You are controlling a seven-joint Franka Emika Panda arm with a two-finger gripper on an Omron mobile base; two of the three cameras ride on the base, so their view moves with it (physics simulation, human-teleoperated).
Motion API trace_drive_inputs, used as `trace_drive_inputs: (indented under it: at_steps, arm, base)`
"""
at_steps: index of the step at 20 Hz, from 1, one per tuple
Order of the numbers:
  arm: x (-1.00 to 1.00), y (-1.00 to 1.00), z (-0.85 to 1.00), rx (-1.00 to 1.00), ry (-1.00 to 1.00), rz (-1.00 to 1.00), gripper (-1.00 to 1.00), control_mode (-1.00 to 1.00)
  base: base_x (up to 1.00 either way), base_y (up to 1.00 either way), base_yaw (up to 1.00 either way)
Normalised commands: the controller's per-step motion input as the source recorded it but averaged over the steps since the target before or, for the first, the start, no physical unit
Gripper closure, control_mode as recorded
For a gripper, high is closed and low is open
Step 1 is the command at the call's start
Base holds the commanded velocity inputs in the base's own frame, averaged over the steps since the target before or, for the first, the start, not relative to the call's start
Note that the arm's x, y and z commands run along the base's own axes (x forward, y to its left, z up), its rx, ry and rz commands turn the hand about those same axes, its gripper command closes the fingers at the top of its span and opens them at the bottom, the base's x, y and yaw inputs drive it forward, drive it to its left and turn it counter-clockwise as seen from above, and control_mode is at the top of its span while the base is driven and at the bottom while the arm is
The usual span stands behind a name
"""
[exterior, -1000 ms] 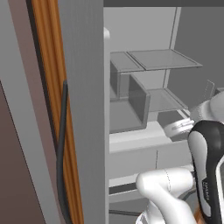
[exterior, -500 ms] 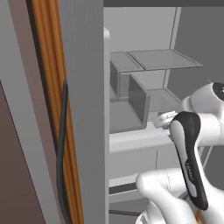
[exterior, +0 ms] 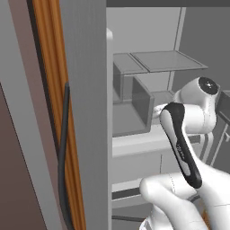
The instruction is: Retrieve the tangerine and orange from the fridge and place them into the bowl on the dining table.
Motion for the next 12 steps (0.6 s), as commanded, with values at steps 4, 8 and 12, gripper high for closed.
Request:
trace_drive_inputs:
  at_steps: [4,8,12]
  arm:
    - [0.65,0.0,-0.22,0.0,0.0,0.0,-1.0,-1.0]
    - [0.57,0.0,-0.38,0.0,-0.01,0.0,-1.0,-1.0]
    - [0.56,0.0,-0.34,0.0,-0.01,0.0,-1.0,-1.0]
  base:
    - [0.0,0.0,0.0]
    - [0.0,0.0,0.0]
    - [0.0,0.0,0.0]
